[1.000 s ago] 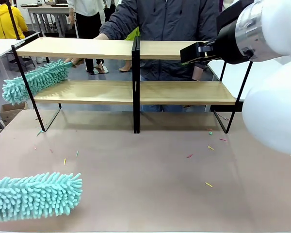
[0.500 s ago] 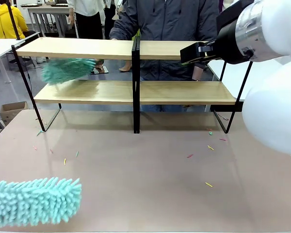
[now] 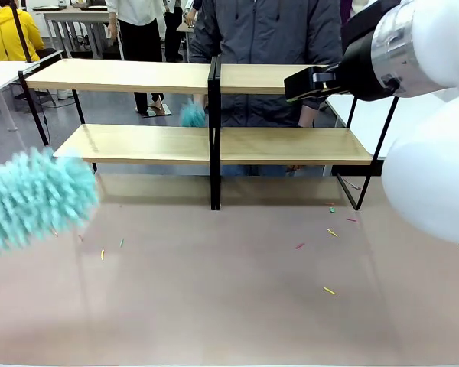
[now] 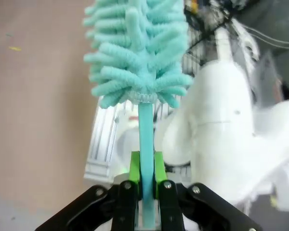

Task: Clean the shelves.
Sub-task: Clean another randomly selected level of the Shelf with the Duster.

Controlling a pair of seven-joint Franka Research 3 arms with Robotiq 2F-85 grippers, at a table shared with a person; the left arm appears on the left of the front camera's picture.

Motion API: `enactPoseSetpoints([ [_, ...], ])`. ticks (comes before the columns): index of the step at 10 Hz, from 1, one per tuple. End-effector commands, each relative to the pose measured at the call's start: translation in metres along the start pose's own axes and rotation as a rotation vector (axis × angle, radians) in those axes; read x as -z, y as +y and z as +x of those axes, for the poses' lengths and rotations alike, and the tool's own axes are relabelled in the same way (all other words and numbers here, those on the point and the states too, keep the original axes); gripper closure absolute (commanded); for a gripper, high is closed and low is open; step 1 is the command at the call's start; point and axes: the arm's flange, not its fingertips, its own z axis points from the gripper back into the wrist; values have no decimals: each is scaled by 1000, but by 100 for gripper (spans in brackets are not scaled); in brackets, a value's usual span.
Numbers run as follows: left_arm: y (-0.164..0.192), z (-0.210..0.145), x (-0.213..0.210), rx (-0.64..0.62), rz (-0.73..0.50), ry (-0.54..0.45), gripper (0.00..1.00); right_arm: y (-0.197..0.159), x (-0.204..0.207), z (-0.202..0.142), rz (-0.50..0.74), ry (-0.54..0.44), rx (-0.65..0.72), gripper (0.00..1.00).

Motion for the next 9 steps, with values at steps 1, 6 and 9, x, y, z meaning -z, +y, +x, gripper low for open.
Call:
enactPoseSetpoints([
  [1, -4, -7, -52, -77, 224, -426, 87, 0, 0, 1, 0, -2, 1, 0],
  [6, 30, -6, -141, -579, 249, -958, 87, 0, 0, 1, 0, -2, 1, 0],
  [9, 22, -27, -142, -453, 237, -839, 87, 0, 0, 1, 0, -2, 1, 0],
])
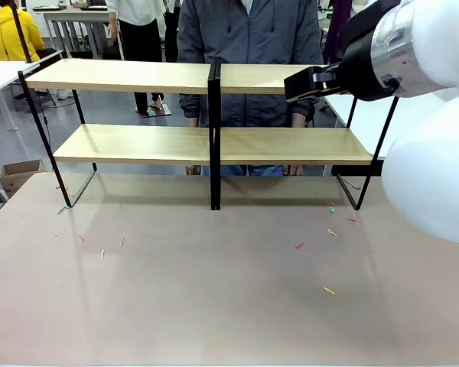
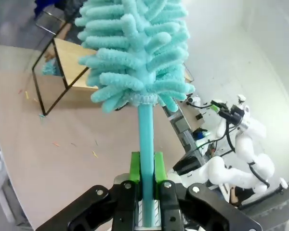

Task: Clean the shelves.
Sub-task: Clean another randomly selected level of the Shelf with the Duster, then place the Duster on the table.

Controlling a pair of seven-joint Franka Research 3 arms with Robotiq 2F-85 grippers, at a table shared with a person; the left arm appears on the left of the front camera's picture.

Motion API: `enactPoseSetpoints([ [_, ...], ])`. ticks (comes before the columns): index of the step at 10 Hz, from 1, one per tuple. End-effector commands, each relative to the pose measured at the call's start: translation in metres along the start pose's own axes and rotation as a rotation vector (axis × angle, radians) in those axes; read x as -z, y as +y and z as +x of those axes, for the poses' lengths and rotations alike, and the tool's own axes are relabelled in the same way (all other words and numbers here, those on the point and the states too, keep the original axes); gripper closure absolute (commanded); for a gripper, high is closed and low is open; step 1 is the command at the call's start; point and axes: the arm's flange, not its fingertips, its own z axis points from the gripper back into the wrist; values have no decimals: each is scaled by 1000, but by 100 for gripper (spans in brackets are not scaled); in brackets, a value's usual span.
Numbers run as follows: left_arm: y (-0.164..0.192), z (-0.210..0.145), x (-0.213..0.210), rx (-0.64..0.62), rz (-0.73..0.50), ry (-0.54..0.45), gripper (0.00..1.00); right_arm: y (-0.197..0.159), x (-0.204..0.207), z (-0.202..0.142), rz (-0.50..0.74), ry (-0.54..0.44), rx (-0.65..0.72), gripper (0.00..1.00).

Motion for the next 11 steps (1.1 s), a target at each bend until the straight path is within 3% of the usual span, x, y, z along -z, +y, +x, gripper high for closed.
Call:
enactPoseSetpoints([
  [1, -17, -9, -10, 103, -19, 25, 87, 0, 0, 1, 0, -2, 1, 0],
  [11, -14, -9, -8, 81, -20, 20, 87, 0, 0, 0, 0, 0, 0, 0],
])
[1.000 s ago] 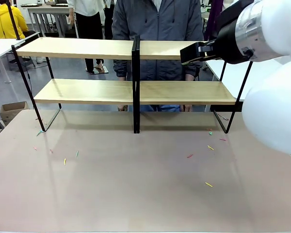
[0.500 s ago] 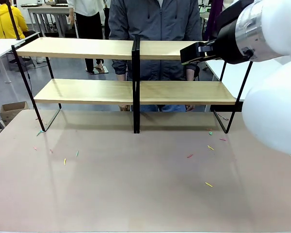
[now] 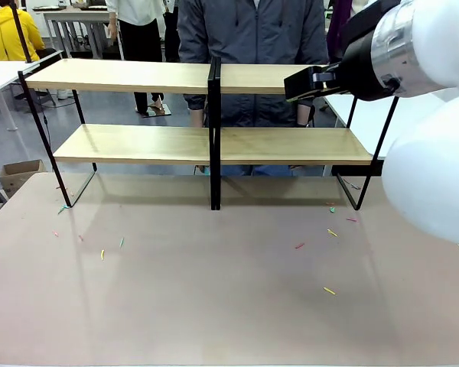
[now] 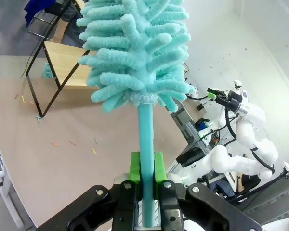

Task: Clean the shelves.
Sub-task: Place the Duster on the table.

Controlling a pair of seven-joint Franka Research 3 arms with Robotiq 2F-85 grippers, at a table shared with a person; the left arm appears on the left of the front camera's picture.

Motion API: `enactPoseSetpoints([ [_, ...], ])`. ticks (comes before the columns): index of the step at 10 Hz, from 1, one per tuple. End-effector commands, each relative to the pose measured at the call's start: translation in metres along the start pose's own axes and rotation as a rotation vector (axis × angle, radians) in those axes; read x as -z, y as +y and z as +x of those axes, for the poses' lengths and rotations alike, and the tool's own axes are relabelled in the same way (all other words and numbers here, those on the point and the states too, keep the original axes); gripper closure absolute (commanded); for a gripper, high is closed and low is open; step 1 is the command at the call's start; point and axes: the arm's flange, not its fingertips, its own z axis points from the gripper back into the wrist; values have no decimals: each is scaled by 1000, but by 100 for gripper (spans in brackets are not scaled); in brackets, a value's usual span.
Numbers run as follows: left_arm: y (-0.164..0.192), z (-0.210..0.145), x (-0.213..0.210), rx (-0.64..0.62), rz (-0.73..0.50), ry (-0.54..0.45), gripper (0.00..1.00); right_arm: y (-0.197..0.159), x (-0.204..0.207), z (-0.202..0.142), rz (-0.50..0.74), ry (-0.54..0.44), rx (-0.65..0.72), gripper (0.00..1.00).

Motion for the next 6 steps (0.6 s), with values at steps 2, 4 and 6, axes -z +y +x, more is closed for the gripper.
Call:
enactPoseSetpoints([
  [2, -8, 11, 75, 186, -103, 345, 87, -65, -23, -6, 124, 176, 356, 0],
  [4, -5, -8, 141, 277, -176, 637, 87, -165, -26, -37, 147, 314, 713, 0],
  [6, -8, -55, 211, 397, -280, 956, 87, -265, -13, -90, 420, 347, 1248, 0],
])
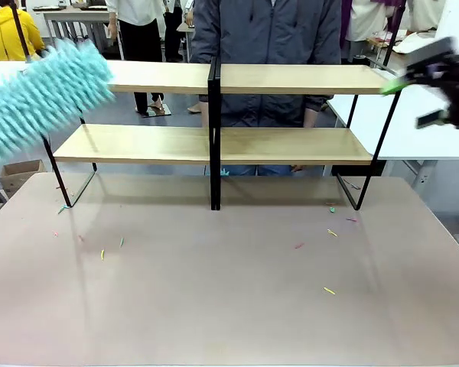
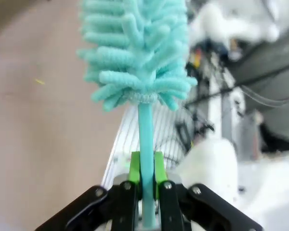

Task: Clean the shelves.
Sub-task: Place the Duster on the table.

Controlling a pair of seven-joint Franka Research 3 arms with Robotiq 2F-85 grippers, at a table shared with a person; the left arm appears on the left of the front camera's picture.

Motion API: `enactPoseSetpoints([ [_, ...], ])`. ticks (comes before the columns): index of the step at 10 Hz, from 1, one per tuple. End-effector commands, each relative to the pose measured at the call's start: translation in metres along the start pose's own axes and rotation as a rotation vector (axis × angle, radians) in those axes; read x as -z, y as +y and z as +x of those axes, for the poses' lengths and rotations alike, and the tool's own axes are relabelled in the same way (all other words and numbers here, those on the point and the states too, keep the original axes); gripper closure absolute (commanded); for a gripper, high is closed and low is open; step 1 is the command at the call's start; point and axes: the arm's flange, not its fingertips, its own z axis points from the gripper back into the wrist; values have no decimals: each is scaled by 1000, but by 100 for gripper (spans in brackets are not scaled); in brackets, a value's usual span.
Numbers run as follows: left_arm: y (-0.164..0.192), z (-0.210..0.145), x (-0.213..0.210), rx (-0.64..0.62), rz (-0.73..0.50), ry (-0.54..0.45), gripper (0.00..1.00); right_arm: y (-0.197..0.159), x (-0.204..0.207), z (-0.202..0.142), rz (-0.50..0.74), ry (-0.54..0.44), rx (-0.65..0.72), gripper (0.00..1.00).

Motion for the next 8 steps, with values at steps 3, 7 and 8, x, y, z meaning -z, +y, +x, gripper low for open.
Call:
enactPoseSetpoints([
  [3, 23, -30, 145, 191, -65, 601, 87, -192, 44, -50, 337, 123, 805, 0],
  [7, 33, -25, 156, 106, -53, 528, 87, -214, 27, 28, 223, 147, 738, 0],
  [8, 38, -23, 151, 206, 15, 477, 87, -189, 57, 22, 303, 398, 691, 0],
])
